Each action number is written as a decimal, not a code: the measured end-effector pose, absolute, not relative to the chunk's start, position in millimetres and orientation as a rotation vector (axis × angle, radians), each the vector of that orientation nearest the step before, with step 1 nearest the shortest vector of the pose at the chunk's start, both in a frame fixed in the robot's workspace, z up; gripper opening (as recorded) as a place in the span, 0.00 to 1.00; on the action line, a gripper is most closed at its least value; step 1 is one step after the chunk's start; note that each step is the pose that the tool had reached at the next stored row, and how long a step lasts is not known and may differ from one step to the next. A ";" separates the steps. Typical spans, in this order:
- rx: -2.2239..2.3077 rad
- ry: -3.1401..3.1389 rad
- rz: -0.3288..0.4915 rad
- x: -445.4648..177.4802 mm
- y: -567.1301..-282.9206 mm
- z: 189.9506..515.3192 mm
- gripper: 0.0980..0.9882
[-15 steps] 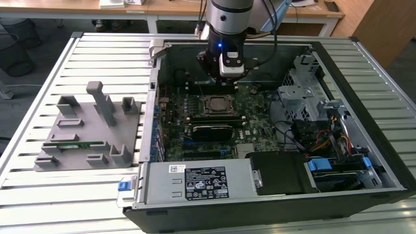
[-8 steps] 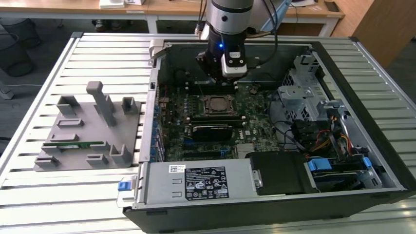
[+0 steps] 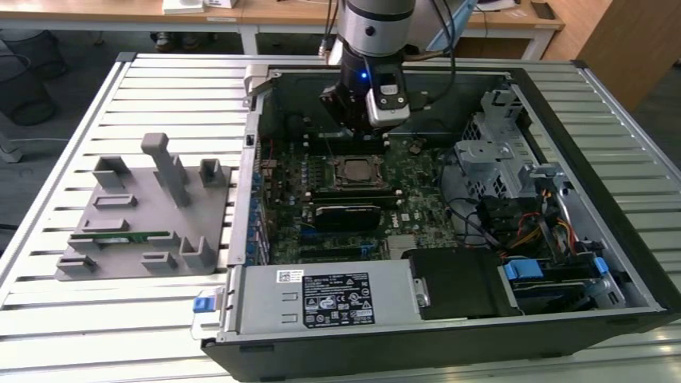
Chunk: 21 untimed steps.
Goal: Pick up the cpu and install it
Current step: 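Install the first cpu locking lever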
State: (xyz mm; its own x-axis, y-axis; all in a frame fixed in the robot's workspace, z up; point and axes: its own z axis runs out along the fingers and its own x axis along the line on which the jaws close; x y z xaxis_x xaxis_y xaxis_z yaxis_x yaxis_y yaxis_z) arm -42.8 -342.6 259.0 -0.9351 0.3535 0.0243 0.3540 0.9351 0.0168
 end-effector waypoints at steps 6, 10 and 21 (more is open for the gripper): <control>-0.471 -3.084 -0.032 -42.8 -342.6 259.0 0.01; -0.397 -3.094 -0.031 -42.8 -342.6 259.0 0.01; -0.143 -3.115 -0.028 -42.8 -342.6 258.9 0.01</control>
